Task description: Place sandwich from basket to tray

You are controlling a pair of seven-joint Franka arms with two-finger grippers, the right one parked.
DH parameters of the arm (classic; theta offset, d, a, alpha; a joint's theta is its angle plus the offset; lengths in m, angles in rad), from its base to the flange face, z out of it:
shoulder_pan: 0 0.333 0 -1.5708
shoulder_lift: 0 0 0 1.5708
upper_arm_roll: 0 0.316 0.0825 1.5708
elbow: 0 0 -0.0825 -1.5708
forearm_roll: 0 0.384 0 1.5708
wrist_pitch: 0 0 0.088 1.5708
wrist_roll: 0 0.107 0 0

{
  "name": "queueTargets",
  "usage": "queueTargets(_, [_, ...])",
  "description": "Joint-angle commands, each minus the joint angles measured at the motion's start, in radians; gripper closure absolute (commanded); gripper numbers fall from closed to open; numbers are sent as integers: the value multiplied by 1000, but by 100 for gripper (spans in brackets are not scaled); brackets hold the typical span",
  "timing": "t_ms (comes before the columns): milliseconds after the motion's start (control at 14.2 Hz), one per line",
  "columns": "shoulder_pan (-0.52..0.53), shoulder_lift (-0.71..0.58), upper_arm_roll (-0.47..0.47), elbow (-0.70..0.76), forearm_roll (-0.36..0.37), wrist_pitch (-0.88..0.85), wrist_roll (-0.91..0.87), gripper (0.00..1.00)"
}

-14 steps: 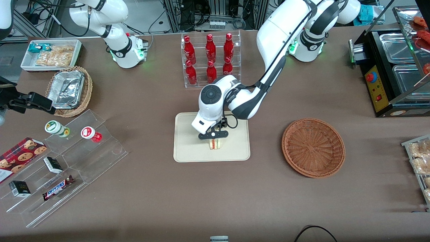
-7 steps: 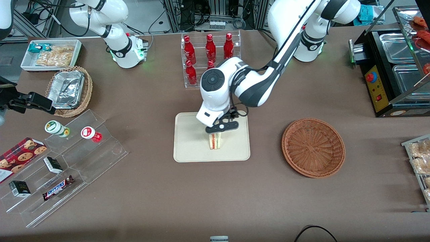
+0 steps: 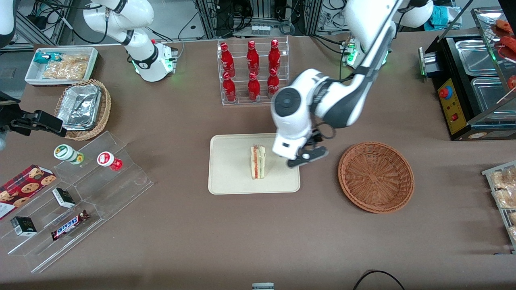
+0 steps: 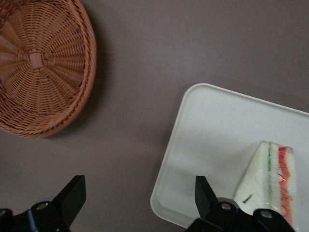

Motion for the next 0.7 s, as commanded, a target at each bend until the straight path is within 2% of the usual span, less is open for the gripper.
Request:
queueTargets(0, [93,-152,-11,-153,-11,24,108,0])
queueTargets(211, [201,-265,-9,-251,-83,15,309,0])
queueTargets(421, [310,-330,-9,-244,-128,-97,486,0])
queueTargets(632, [394,-409,-6,-242,-137,-172,589,0])
